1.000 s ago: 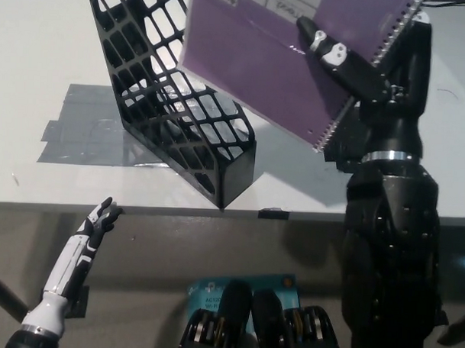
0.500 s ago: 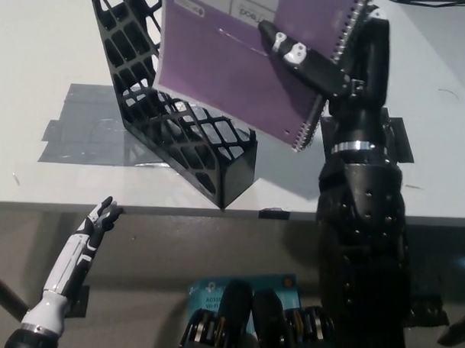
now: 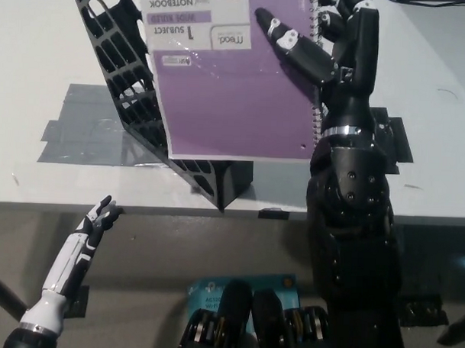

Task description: A person hands a notebook to the robot and the robot grabs it with its right hand and places it in the magazine stand kept in the centre of the desk infront of it.

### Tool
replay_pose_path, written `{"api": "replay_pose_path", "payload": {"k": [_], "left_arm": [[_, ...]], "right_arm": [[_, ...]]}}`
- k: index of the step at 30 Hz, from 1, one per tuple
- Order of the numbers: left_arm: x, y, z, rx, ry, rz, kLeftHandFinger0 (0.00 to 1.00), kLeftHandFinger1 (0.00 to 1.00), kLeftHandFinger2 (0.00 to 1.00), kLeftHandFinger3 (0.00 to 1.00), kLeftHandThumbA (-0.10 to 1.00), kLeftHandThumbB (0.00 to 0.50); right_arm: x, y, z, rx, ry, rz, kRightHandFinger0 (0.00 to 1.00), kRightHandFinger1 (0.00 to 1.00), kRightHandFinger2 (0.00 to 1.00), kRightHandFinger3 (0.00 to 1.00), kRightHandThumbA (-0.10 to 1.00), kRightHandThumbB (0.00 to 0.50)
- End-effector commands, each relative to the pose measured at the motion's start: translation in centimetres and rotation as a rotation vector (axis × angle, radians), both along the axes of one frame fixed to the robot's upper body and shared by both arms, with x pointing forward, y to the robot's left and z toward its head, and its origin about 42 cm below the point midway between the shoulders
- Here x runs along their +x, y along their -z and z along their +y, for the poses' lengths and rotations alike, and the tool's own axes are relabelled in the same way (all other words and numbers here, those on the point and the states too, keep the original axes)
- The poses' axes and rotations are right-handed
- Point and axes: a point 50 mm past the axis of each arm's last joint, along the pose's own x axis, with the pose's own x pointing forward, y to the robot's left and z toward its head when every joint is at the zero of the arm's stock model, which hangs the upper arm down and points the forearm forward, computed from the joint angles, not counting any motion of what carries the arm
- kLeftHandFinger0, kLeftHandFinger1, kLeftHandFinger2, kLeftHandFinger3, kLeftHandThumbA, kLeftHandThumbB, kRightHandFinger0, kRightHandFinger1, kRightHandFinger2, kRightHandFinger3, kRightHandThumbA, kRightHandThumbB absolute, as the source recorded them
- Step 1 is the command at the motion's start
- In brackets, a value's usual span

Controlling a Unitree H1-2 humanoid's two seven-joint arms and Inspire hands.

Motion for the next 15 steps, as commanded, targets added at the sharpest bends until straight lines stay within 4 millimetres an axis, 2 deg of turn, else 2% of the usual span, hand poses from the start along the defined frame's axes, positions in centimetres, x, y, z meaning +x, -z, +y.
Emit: {"api": "replay_pose_path", "payload": {"k": [1, 4, 15], "left_arm": [[1.7, -2.4, -0.3, 0.023, 0.045, -0.096, 1.00, 1.00, 1.00, 1.00, 1.00, 0.500], [1.6, -2.4, -0.3, 0.025, 0.045, -0.095, 1.00, 1.00, 1.00, 1.00, 1.00, 0.500], [1.5, -2.2, -0.3, 0.025, 0.040, -0.091, 1.00, 1.00, 1.00, 1.00, 1.00, 0.500]], "right_arm": [[-0.3, -4.5, 0.6, 0.090, -0.011, -0.188, 0.00, 0.00, 0.24, 0.29, 0.90, 0.000], [-0.4, -4.9, 0.1, 0.118, 0.003, -0.195, 0.00, 0.00, 0.20, 0.19, 0.91, 0.014], [-1.4, -6.1, -1.0, 0.164, 0.012, -0.228, 0.00, 0.00, 0.21, 0.06, 0.90, 0.024]]}}
